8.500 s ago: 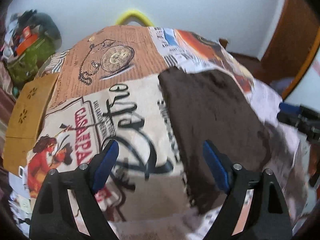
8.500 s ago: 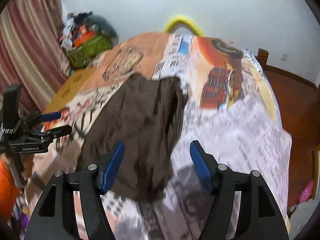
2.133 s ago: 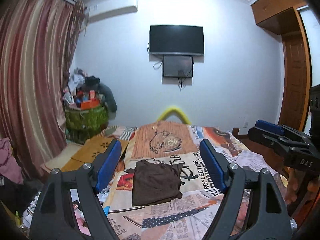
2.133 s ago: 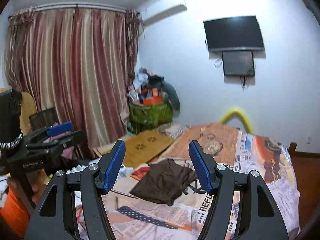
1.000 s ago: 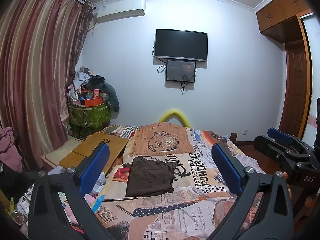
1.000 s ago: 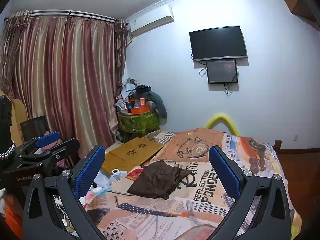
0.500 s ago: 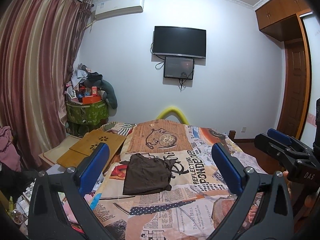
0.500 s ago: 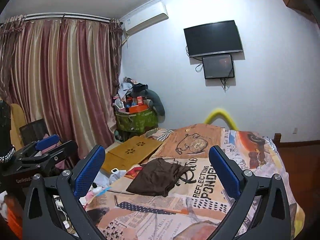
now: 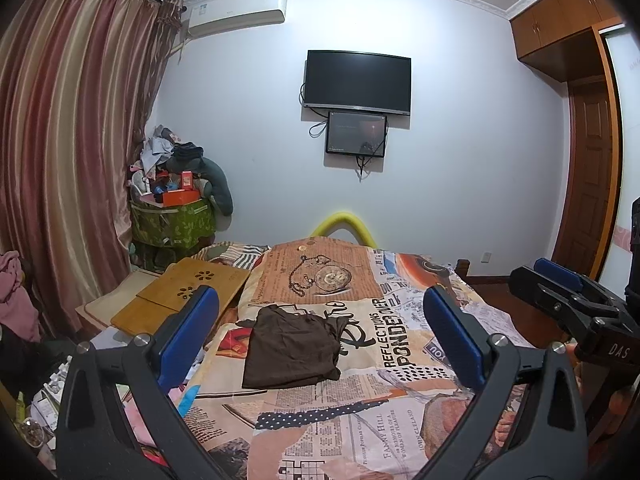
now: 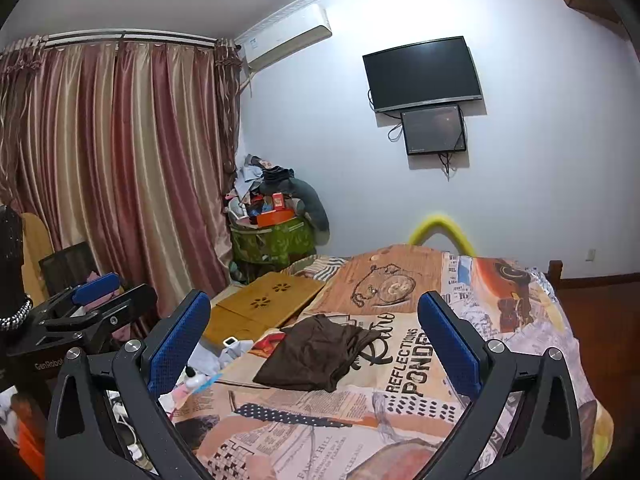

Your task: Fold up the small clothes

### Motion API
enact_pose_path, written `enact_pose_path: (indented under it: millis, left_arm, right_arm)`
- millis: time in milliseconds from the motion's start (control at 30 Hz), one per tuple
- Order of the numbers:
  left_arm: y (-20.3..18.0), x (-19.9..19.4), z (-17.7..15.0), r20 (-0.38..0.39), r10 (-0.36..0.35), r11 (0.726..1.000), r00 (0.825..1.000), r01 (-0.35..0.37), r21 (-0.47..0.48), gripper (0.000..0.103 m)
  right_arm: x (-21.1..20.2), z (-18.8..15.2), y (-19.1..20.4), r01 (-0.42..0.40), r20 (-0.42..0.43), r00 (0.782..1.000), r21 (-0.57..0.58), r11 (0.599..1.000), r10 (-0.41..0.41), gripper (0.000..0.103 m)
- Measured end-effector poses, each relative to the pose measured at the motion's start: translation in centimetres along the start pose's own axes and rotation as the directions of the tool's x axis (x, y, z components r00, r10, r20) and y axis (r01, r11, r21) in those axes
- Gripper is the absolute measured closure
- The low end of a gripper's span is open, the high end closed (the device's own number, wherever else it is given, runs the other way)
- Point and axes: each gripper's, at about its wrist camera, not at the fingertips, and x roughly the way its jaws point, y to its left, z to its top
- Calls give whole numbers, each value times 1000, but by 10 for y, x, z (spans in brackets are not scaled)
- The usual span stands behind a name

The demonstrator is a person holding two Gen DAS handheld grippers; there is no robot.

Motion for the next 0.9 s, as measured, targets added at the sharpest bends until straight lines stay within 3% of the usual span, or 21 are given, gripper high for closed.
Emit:
enact_pose_path:
  millis: [900]
  left_arm:
    - [0, 6, -2, -12, -15, 1000, 1000, 15, -2, 0]
  right_arm:
    - [1, 1, 1, 8, -2, 1000, 14, 1000, -8, 0]
